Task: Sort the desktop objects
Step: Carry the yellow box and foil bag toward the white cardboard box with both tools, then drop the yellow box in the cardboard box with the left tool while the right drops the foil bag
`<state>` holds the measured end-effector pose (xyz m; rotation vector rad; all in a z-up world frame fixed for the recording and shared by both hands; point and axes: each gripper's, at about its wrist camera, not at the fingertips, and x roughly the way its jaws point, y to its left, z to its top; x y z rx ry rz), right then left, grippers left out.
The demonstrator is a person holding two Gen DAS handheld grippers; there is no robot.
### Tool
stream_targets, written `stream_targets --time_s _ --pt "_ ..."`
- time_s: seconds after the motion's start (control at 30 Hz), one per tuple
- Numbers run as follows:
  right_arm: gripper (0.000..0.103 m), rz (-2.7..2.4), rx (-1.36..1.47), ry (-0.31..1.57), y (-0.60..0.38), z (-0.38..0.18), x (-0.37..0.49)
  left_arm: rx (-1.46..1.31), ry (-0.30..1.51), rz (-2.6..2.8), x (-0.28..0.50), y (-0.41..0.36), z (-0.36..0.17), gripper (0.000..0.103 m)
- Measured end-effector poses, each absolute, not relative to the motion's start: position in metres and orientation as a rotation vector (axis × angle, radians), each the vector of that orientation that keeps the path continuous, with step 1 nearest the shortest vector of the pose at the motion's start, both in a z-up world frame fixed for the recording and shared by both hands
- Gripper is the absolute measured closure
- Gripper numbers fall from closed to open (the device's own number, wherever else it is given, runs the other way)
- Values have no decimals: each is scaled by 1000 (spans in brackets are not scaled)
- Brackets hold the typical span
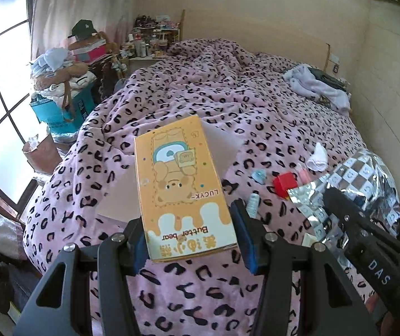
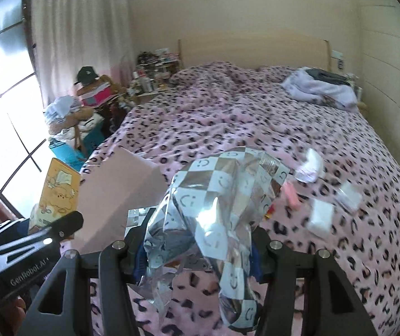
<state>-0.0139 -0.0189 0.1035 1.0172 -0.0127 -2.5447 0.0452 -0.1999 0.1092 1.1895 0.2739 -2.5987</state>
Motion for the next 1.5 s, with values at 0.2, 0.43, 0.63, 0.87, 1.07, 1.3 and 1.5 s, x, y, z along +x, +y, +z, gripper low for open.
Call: stream_targets --time_s 0.2,0.43,0.63,0.87,1.07,1.3,1.5 --pt "47 -2488 1002 33 -57 116 -32 1207 324 -2567 39 -231 111 49" --pt "47 -2385 1029 148 -113 118 -60 1283 387 -2503 25 -261 94 49" --pt "47 -2329 1050 205 -152 113 -74 1297 410 -2497 17 -272 88 49" --pt "47 -2293 1082 230 -172 102 -85 1310 426 -2502 9 -276 83 49" --pt "47 -2258 1119 257 -184 90 -91 1325 438 -2506 4 -276 75 49" --pt "47 -2245 1153 278 -189 77 -100 1335 438 -2503 -4 -277 65 50" --pt "47 -2228 1178 302 -192 65 -107 1371 418 -2494 -13 -275 53 52"
